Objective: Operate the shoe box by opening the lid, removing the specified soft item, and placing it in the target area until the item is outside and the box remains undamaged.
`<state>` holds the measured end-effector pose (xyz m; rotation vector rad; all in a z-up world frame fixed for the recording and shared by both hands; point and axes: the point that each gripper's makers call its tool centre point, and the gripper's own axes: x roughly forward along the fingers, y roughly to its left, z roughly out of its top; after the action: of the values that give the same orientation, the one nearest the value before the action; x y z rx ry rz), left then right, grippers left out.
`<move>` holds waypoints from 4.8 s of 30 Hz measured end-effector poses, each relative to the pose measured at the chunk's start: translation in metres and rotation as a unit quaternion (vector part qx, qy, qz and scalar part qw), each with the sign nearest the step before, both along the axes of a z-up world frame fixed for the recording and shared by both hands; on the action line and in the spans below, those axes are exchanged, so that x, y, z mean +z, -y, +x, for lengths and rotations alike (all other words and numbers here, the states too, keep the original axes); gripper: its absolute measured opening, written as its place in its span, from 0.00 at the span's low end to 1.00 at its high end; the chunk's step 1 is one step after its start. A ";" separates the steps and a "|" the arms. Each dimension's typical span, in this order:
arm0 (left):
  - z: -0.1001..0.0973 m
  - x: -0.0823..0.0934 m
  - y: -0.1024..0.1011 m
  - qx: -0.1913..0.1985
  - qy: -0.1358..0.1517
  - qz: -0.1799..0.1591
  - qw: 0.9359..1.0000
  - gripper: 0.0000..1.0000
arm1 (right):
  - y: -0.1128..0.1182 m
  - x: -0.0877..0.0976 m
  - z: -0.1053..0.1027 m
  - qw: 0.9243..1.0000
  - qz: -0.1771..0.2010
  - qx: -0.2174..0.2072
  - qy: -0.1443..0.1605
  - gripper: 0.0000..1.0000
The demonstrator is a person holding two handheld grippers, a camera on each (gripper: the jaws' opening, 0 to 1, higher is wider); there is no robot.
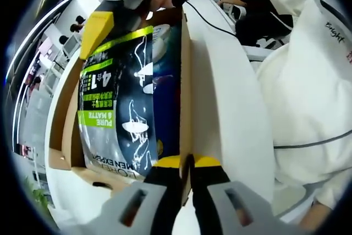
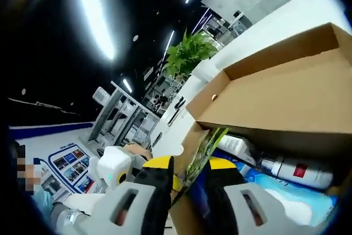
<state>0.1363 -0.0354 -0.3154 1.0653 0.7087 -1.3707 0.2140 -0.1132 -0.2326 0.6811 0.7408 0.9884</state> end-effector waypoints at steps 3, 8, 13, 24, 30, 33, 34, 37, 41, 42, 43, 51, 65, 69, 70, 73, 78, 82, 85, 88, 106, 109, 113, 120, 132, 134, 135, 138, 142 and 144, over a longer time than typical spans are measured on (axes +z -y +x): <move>0.000 0.000 0.000 0.001 -0.002 0.001 1.000 0.04 | 0.000 -0.004 0.000 1.000 0.005 -0.006 -0.022 0.23; 0.000 0.000 0.000 0.000 -0.001 0.000 1.000 0.04 | 0.002 -0.005 0.004 0.999 0.007 -0.012 -0.030 0.23; 0.000 0.000 0.000 0.001 0.001 -0.001 1.000 0.04 | -0.002 -0.007 0.002 0.999 0.003 -0.007 -0.036 0.23; 0.001 0.000 0.000 0.002 0.000 -0.001 1.000 0.04 | -0.008 -0.016 -0.002 0.998 -0.003 -0.005 -0.065 0.15; 0.001 0.000 0.000 0.001 0.001 -0.004 1.000 0.04 | -0.011 -0.016 -0.002 0.998 0.000 0.002 -0.063 0.12; 0.001 0.000 0.000 0.005 -0.005 -0.002 1.000 0.04 | -0.013 -0.015 -0.002 0.998 0.002 -0.004 -0.069 0.11; 0.000 0.000 0.000 0.003 -0.005 -0.003 1.000 0.04 | -0.014 -0.016 -0.002 0.998 -0.003 -0.002 -0.069 0.11; 0.000 0.000 0.000 0.003 -0.005 -0.003 1.000 0.04 | -0.013 -0.019 0.000 0.997 -0.009 -0.006 -0.072 0.05; 0.000 0.000 0.000 0.003 -0.005 -0.003 1.000 0.04 | -0.012 -0.021 -0.001 0.997 -0.007 -0.008 -0.079 0.04; 0.000 0.000 0.000 0.003 -0.005 -0.003 1.000 0.04 | -0.012 -0.021 -0.001 0.997 -0.008 -0.008 -0.079 0.04; 0.000 0.000 0.000 0.003 -0.005 -0.003 1.000 0.04 | -0.012 -0.021 0.000 0.997 -0.007 -0.009 -0.082 0.02; 0.000 0.000 0.000 0.000 -0.004 -0.004 1.000 0.04 | -0.013 -0.020 -0.002 0.993 0.014 -0.005 -0.115 0.00; 0.000 0.000 -0.001 -0.001 -0.002 -0.004 1.000 0.04 | -0.012 -0.014 0.000 0.992 0.017 -0.005 -0.124 0.00; 0.000 0.000 -0.001 -0.002 -0.001 -0.006 1.000 0.04 | -0.014 -0.005 -0.003 0.993 0.019 0.000 -0.115 0.00; 0.000 0.000 -0.001 -0.003 -0.001 -0.006 1.000 0.04 | -0.014 -0.003 -0.004 0.993 0.020 0.001 -0.113 0.00; 0.000 0.000 -0.001 -0.002 -0.001 -0.005 1.000 0.04 | -0.014 0.006 -0.010 0.994 0.023 0.007 -0.102 0.00; 0.000 0.000 -0.001 -0.001 0.001 -0.006 1.000 0.04 | -0.009 0.014 -0.013 0.995 0.032 0.005 -0.099 0.00; 0.000 0.000 0.000 -0.001 0.001 -0.006 1.000 0.04 | -0.004 0.019 -0.013 0.994 0.045 0.002 -0.096 0.00; 0.000 0.000 0.000 -0.001 0.001 -0.006 1.000 0.04 | -0.002 0.027 -0.012 0.992 0.071 0.006 -0.104 0.00; -0.001 0.000 0.000 -0.002 0.001 -0.006 1.000 0.04 | -0.001 0.030 -0.015 0.993 0.070 0.008 -0.099 0.00; 0.000 0.000 0.000 -0.002 0.003 -0.008 1.000 0.04 | 0.017 0.071 -0.027 0.990 0.118 0.027 -0.067 0.00; 0.000 0.000 0.000 -0.002 0.003 -0.008 1.000 0.04 | 0.023 0.072 -0.029 0.991 0.118 0.024 -0.067 0.00; 0.000 0.000 0.000 -0.001 -0.002 -0.007 1.000 0.04 | 0.031 0.074 -0.032 0.990 0.123 0.024 -0.068 0.00; 0.000 0.001 0.000 0.001 -0.005 -0.008 1.000 0.04 | 0.039 0.086 -0.042 0.988 0.142 0.034 -0.043 0.00; 0.000 0.001 0.000 -0.001 -0.002 -0.009 1.000 0.04 | 0.052 0.096 -0.058 0.984 0.168 0.049 -0.037 0.00; 0.000 0.001 0.000 -0.001 -0.002 -0.009 1.000 0.04 | 0.059 0.105 -0.058 0.983 0.178 0.041 -0.017 0.00; 0.000 0.001 0.000 -0.002 -0.002 -0.009 1.000 0.04 | 0.068 0.110 -0.052 0.985 0.172 0.024 0.003 0.00; -0.001 0.001 0.000 -0.004 -0.003 -0.008 1.000 0.04 | 0.085 0.126 -0.054 0.985 0.170 0.020 0.020 0.00; -0.001 0.001 0.000 -0.002 -0.006 -0.008 1.000 0.04 | 0.094 0.124 -0.058 0.987 0.157 0.017 0.009 0.00; 0.000 0.001 0.000 -0.001 -0.006 -0.009 1.000 0.04 | 0.095 0.124 -0.061 0.987 0.162 0.013 0.009 0.00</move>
<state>0.1361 -0.0352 -0.3144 1.0437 0.7026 -1.3835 0.1525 -0.2083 -0.1088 0.9452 0.5792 1.1499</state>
